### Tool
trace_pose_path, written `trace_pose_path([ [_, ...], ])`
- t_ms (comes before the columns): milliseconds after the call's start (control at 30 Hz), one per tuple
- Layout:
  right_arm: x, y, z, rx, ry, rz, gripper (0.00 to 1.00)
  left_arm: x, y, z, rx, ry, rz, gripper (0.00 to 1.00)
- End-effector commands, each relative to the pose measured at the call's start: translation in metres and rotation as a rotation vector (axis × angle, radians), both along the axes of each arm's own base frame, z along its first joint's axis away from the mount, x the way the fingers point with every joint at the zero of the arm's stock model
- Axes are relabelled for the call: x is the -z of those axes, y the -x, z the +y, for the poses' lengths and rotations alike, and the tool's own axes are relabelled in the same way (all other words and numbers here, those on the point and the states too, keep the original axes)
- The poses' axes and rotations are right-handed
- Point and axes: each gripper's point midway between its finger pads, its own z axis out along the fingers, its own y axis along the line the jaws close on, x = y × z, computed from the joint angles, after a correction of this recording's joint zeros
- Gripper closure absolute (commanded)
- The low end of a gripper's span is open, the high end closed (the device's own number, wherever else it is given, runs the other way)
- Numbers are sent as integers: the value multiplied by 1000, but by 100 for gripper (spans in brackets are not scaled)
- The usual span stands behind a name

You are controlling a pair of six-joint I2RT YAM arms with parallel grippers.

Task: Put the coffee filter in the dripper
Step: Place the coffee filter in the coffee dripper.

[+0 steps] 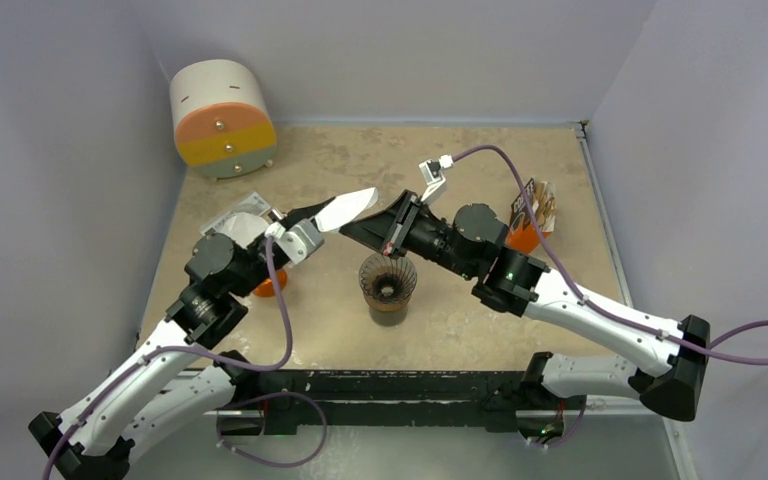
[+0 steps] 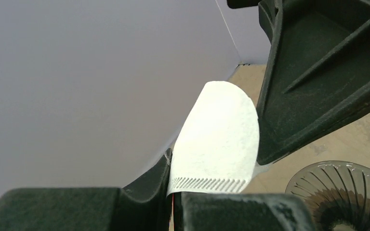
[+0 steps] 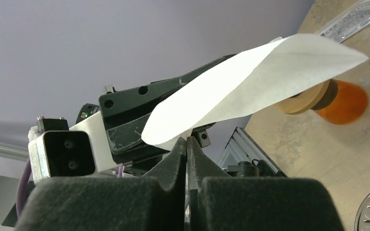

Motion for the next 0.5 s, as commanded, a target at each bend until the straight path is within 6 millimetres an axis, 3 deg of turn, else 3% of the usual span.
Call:
trace_pose_path([
  [0, -13, 1, -11, 29, -1, -50, 100, -25, 10, 7, 5, 86, 10, 99],
  [67, -19, -2, -16, 55, 41, -83, 100, -21, 15, 10, 9, 65, 16, 93],
  [233, -33, -5, -29, 90, 134, -171, 100, -6, 26, 28, -30, 1, 48, 89],
  [467, -22, -5, -43, 42, 439, -323, 100, -6, 40, 56, -107, 4, 182, 77],
])
